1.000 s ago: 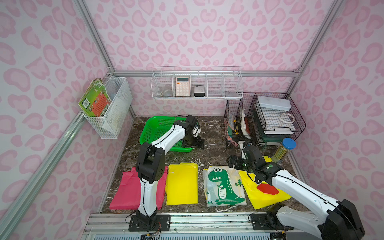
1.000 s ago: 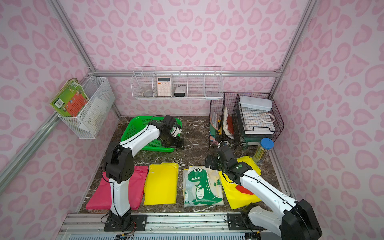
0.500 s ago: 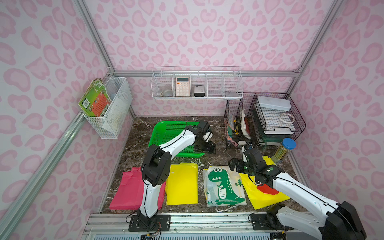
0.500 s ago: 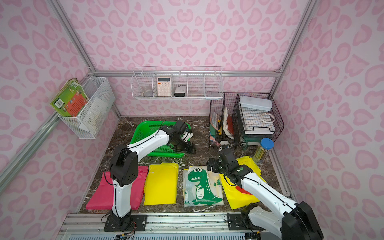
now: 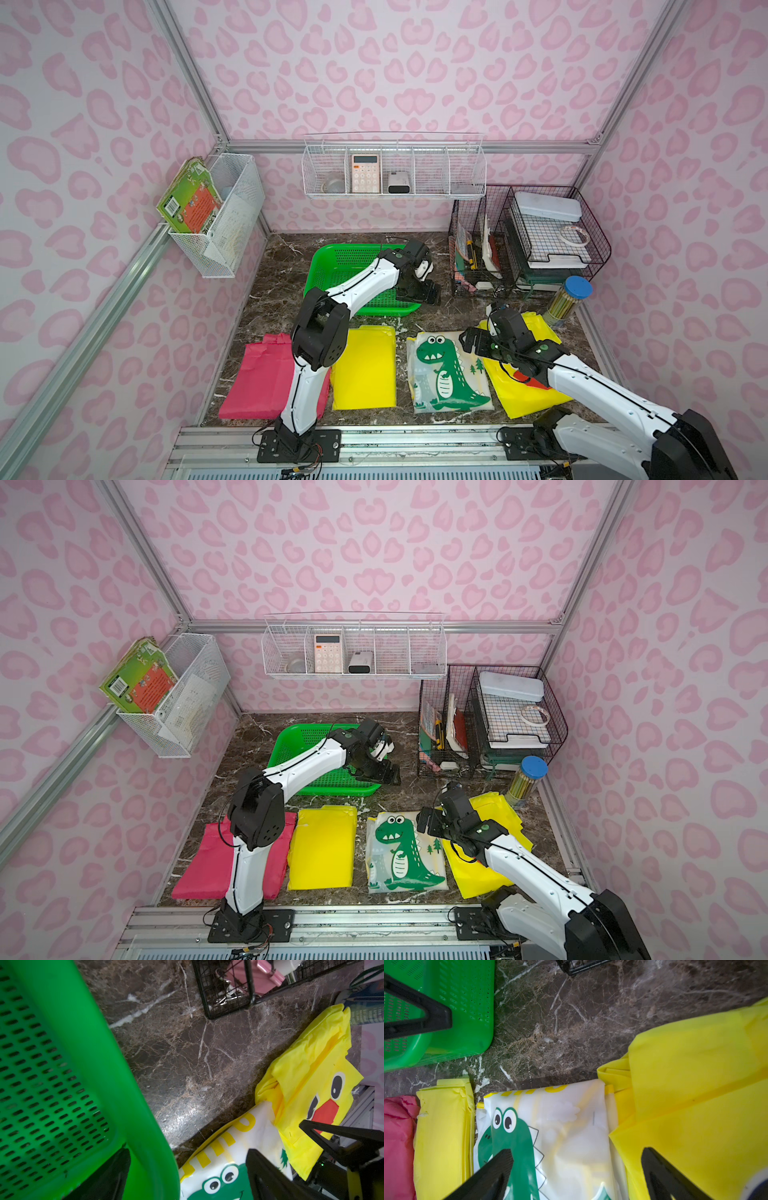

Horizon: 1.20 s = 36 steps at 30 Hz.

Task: Put the folded raincoat in the basket
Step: Move the basket to the center of the board, then pick up the raincoat from the center of the board.

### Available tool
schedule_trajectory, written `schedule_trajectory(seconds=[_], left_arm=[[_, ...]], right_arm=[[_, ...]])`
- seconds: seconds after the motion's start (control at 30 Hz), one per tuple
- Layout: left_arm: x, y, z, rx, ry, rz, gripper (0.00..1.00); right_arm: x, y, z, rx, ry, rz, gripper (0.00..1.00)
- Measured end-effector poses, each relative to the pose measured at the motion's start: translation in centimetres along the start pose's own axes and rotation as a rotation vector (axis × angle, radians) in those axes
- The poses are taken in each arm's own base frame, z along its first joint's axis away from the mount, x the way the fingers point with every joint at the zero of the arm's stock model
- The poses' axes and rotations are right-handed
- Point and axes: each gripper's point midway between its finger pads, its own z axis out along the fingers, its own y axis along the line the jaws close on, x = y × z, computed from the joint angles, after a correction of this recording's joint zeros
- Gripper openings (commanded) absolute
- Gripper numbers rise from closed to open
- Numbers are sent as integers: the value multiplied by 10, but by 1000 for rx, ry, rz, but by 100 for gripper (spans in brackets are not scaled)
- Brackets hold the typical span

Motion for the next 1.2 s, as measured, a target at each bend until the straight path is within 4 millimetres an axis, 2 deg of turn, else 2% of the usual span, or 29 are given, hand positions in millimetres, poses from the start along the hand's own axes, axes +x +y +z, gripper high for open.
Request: schedule_trajectory(seconds=[0.33, 0.5, 0.57, 0.73, 0.93, 1.07, 1.2], left_arm=[[-11, 22, -53, -205, -127, 29, 95], [-2, 17, -92, -207, -194, 8, 96], [10, 12, -102, -176, -192, -5, 96], [65, 2, -108, -63, -110, -75, 96], [139, -20, -91, 85, 46, -152, 96], [172, -36, -77, 145, 121, -166, 96], [190, -35, -61, 167, 167, -194, 94]], right_arm=[[5, -2, 0, -1, 14, 0, 99], [10, -1, -2, -14, 37, 0, 99], [13, 1, -3, -25, 50, -3, 99], [28, -1, -4, -49, 96, -9, 99], [49, -6, -2, -63, 159, -5, 98], [62, -8, 2, -72, 207, -5, 97], [68, -6, 3, -85, 227, -12, 96]])
